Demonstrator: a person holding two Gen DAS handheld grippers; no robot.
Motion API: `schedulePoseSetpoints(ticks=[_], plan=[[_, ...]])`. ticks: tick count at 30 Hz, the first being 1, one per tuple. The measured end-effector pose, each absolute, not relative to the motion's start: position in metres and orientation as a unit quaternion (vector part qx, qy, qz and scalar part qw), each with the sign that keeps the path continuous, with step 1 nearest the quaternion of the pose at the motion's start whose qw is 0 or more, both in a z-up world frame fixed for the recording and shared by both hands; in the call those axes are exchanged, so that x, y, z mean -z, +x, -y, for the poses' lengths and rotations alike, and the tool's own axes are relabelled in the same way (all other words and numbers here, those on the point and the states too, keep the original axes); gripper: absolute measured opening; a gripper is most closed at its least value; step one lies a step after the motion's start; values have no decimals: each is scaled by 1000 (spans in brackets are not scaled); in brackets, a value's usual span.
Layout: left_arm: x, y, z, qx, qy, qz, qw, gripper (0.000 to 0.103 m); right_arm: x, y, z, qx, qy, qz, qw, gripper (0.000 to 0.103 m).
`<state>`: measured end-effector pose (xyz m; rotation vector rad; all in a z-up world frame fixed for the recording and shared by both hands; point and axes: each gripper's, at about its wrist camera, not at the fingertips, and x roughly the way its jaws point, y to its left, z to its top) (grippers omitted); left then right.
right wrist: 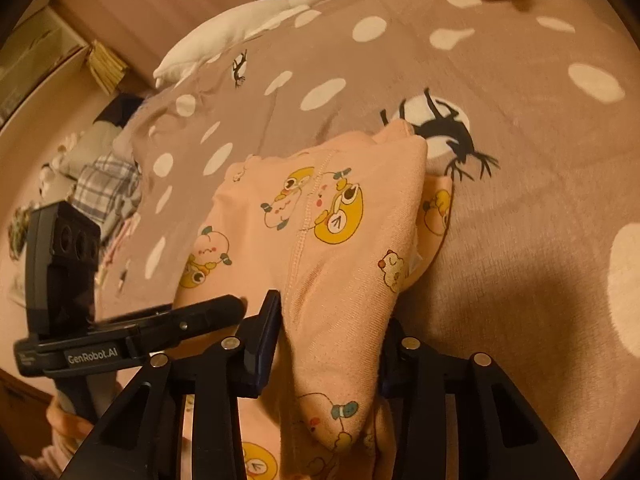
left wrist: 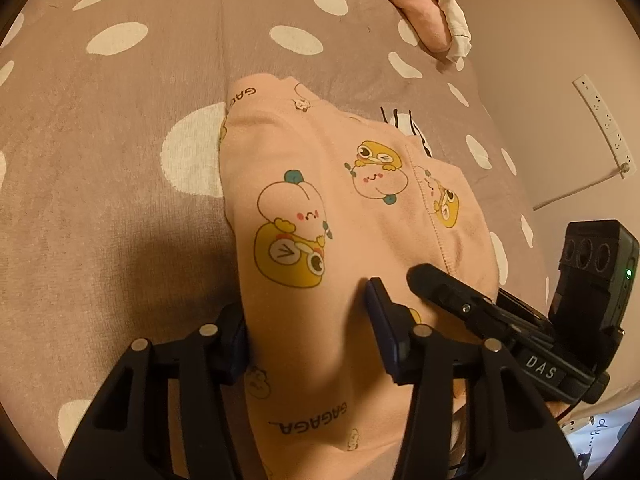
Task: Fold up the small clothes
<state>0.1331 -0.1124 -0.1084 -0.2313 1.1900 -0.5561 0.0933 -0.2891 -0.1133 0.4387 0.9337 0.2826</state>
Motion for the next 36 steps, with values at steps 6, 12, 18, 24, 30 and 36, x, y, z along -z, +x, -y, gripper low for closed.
schedulePoseSetpoints(ticks=[6,12,18,24,30,36], plan=[[103,129,113,260,-109,-545,790,45,103,87,277,-131,170,-427,878,33],[95,126,112,266,-111,-537,793,41,92,82,266,-132,141,-412,891,31],[90,122,109,271,-116,-530,795,41,83,76,259,-144,128,-395,898,31],[84,119,100,271,-122,-521,800,41,74,74,251,-159,121,-381,903,31],[79,120,83,258,-126,-514,808,41,69,81,238,-174,122,-371,904,31],[80,126,62,236,-126,-509,818,41,69,95,219,-192,118,-366,903,31]])
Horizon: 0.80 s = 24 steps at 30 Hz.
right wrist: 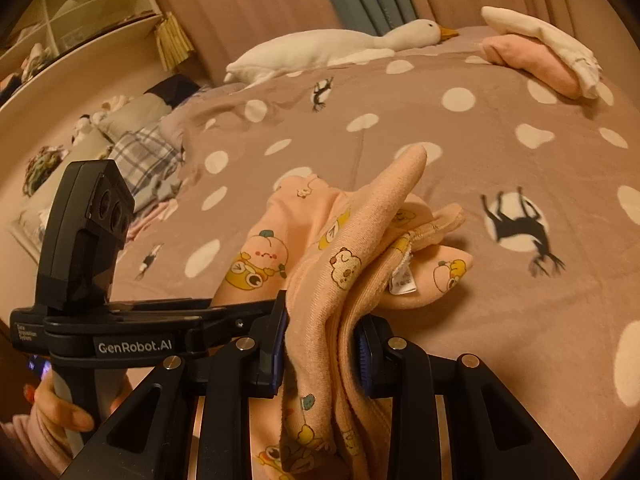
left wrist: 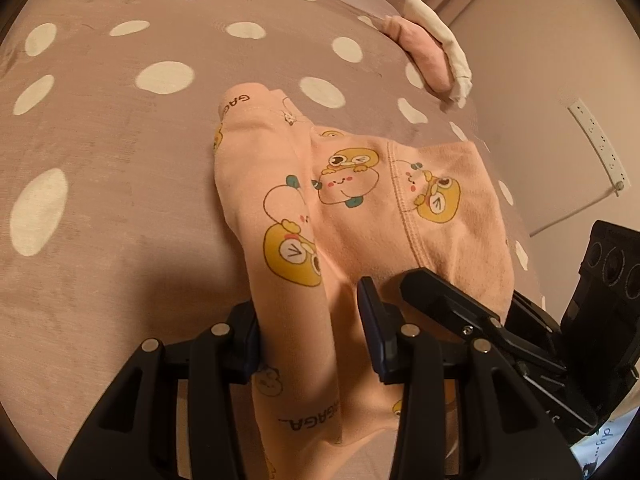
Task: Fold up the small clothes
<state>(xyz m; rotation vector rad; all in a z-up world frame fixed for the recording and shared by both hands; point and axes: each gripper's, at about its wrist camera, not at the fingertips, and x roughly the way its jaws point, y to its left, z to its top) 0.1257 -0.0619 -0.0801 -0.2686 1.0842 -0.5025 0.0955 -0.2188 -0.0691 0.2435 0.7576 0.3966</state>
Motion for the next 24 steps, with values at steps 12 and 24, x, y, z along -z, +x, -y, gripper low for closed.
schedulePoseSetpoints(ticks=[12,24], plan=[[72,153,23,204,-121,-492,838,41,61,129,175,-224,107,-346,905,31],[98,173,9,188,-119,-518,826,41,88,154,176,-197,141,-395,886,31]])
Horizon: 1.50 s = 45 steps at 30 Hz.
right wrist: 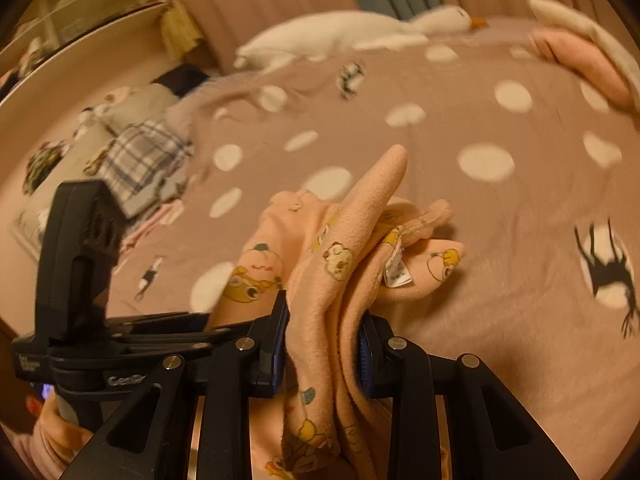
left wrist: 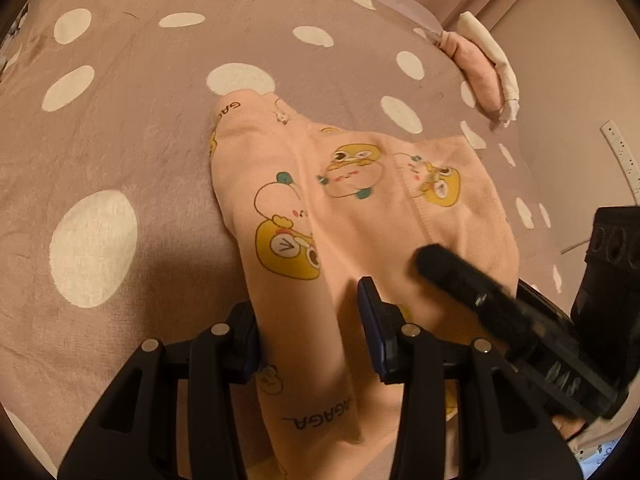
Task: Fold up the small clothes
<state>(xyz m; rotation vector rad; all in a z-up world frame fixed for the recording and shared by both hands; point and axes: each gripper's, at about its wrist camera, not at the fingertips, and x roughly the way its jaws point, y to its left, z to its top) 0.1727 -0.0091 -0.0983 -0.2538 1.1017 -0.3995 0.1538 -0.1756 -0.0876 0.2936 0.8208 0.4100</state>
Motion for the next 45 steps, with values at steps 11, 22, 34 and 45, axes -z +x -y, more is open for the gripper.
schedulePoseSetpoints(ticks=[11,22,34,45], plan=[[104,165,8,170,-99,-529,826,60,120,149,232,-160,282,-435,840,44],[103,138,-4,150,-89,-530,830,68,109,129,239,-164,288,-420,845,46],[108,107,3,137,-49,-528,837,69,118,109,238,-143,210,-449,857,48],[110,91,6,126,-30,-523,842,73,118,89,232,-140,190,-447,863,48]])
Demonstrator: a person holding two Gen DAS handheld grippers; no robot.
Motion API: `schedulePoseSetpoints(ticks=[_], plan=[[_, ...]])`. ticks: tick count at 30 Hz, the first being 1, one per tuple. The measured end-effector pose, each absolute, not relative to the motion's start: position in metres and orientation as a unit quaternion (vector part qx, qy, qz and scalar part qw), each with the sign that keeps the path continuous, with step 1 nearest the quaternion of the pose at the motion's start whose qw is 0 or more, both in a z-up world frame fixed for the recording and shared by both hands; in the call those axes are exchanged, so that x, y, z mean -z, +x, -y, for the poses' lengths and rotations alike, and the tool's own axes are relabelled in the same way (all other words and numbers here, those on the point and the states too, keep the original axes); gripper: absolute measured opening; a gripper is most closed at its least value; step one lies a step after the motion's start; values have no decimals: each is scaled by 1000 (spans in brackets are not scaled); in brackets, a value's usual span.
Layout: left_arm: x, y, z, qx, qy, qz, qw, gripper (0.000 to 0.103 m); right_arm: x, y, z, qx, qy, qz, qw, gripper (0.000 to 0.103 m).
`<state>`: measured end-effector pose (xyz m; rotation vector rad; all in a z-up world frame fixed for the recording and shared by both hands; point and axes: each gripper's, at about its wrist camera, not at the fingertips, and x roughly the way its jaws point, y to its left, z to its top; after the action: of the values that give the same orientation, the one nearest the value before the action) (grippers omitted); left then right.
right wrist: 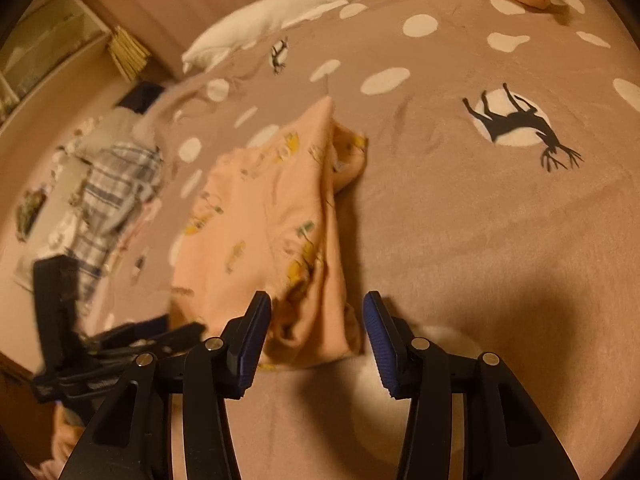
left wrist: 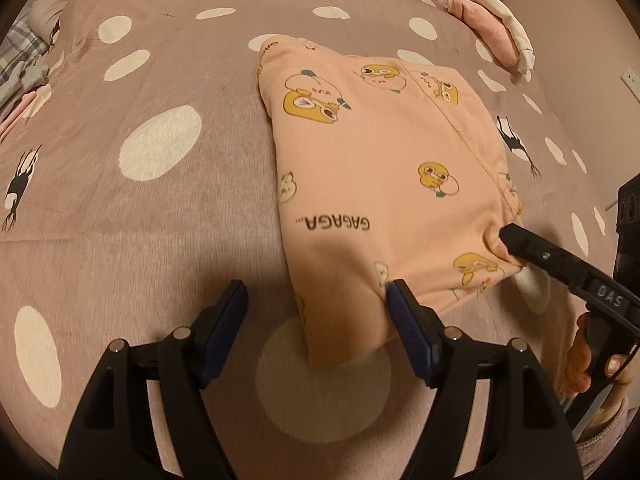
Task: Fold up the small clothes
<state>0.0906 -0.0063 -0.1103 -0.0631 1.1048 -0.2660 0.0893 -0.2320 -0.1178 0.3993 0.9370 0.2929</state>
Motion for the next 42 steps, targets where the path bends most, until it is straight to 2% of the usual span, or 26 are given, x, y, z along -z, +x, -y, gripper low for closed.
schedulePoseSetpoints(ticks=[9,11,12,14,17,18,20,22,30,37,42], plan=[[102,74,4,116,-30,-512,851,74,107,71,228,-115,156,-443,875,48],[99,70,6,114,-21,-510,852,80,100,62,222,-124,140,-438,879,49],[97,66,8,117,-18,-511,851,86,96,58,218,-126,129,-435,882,51],[92,61,10,116,-16,-507,854,91,87,51,210,-124,103,-428,890,67],[79,53,13,100,-3,-491,865,101,71,42,201,-121,72,-408,902,78],[71,47,13,97,1,-476,874,102,66,40,199,-121,67,-404,904,82],[60,41,12,89,6,-462,882,102,57,35,197,-124,59,-393,909,96],[50,35,10,80,11,-453,888,102,48,29,194,-126,53,-380,915,100],[24,15,-2,52,0,-434,899,103,15,8,192,-111,47,-340,933,102],[33,10,-7,15,11,-446,895,103,47,22,191,-89,54,-386,917,102],[31,7,-10,4,18,-442,897,102,46,18,188,-95,59,-387,915,102]])
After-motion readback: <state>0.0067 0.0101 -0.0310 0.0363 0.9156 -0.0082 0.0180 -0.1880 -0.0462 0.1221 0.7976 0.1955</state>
